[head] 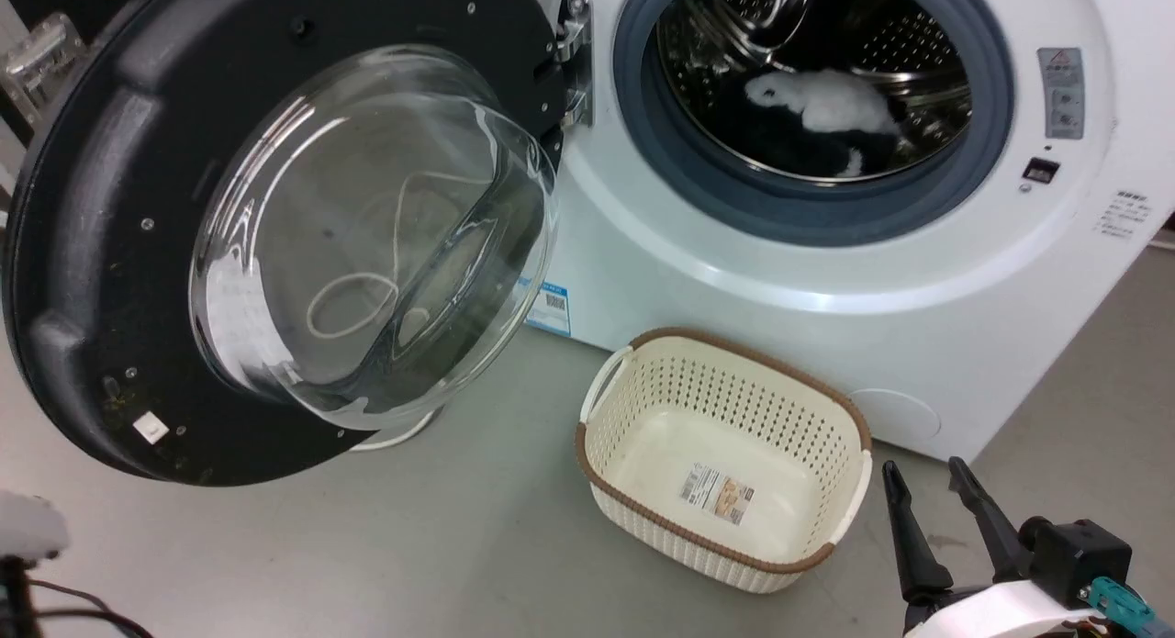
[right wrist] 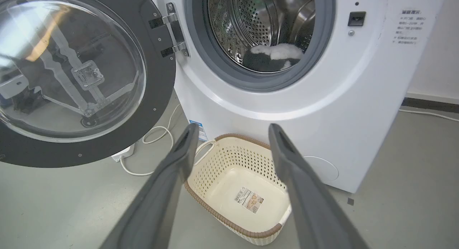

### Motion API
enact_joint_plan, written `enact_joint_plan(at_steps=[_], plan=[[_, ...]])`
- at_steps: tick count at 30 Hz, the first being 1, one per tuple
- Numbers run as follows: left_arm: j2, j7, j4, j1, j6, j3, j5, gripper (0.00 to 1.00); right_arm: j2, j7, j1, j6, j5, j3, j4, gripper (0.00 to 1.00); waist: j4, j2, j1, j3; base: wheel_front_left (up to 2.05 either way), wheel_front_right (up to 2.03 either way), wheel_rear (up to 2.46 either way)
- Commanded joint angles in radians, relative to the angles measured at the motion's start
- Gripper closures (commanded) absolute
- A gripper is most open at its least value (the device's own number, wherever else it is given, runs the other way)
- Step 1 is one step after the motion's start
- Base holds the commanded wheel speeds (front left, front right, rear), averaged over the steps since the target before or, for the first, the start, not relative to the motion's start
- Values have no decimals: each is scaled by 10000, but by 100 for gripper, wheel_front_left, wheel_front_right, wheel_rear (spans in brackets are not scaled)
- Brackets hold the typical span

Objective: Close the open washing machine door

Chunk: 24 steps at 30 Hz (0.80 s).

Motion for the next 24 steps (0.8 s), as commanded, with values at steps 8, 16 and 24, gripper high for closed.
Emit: enact_joint_plan(at_steps=[8, 16, 24], plan=[[1376, 479, 1564, -692, -374, -354, 154, 100, -10, -226, -280, 6, 28, -72, 109, 0, 66, 0, 0, 630, 0, 0, 0], [2886, 173, 2674, -1217, -783, -1724, 124, 100, -12, -164, -397, 7, 38, -187, -59, 0, 239, 0, 0, 1290, 0, 0, 0], [4064, -415, 2715, -1692, -875, -3885, -1098, 100, -13, -152, -462, 8, 190, -273, -148, 0, 541, 0, 0, 1571, 0, 0, 0]])
